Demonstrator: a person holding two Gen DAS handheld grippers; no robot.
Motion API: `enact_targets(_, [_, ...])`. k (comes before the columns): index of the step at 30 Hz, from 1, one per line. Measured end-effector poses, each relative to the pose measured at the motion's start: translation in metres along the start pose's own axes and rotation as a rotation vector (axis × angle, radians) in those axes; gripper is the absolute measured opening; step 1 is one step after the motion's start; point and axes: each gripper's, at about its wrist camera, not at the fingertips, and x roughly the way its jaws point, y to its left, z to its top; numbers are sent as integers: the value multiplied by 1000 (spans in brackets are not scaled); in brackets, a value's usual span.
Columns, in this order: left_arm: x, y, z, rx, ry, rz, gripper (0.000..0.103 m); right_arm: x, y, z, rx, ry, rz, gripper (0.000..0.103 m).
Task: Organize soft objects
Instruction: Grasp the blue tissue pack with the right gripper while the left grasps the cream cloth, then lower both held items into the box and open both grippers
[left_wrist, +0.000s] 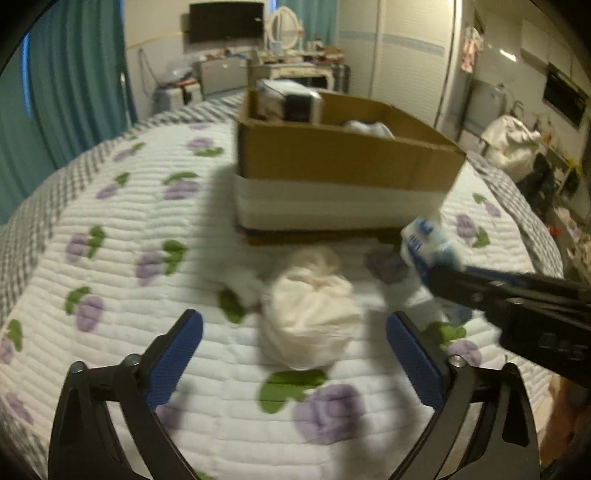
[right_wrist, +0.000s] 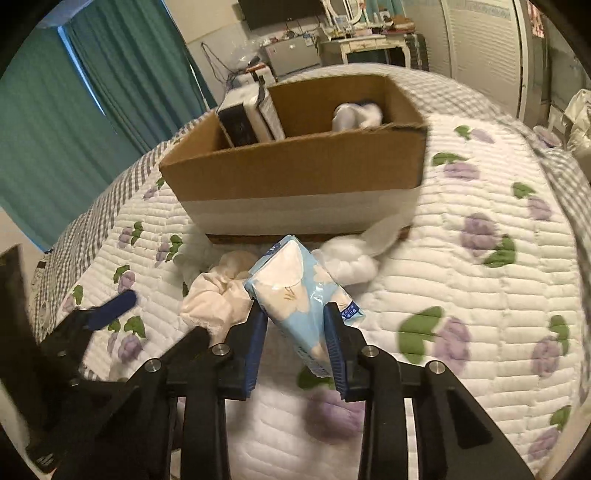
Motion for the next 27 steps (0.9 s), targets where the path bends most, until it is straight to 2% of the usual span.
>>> enact_targets(2, [10, -5, 0, 7, 23, 1, 89, -7, -8, -1, 6, -6, 6, 31])
enact_targets(5, [32, -8, -1, 11, 73, 15, 72, -10, -14, -4, -14, -6, -19, 31])
enact_targets(6, [37, -7, -1, 8, 87, 18, 61, -11, -16, -5, -21, -8, -31, 31])
enact_targets(7, [43, -6, -2, -1, 103, 17, 55, -11, -18, -6, -24, -8, -38, 31])
enact_targets(8, [46, -4, -3, -14, 109, 13, 54, -12, -23, -7, -19, -6, -34, 31])
enact_targets(9, [46, -4, -4, -21, 105, 6, 52, -12, -25, -8, -16, -5, -31, 31])
enact_targets(10, [43, -3, -4, -21, 98, -2, 44, -11, -27, -8, -13, -2, -32, 31])
enact_targets(14, [33, -4, -4, -14, 80, -5, 23, -12, -29, -11, -9, 0, -37, 31])
enact_targets(19, [12, -2, 0, -31, 46, -38, 18, -25, -21, -11, -23, -19, -35, 31])
enact_targets(27, [-45, -3, 15, -26, -57, -51, 18, -69, -2, -7, -47, -85, -30, 31])
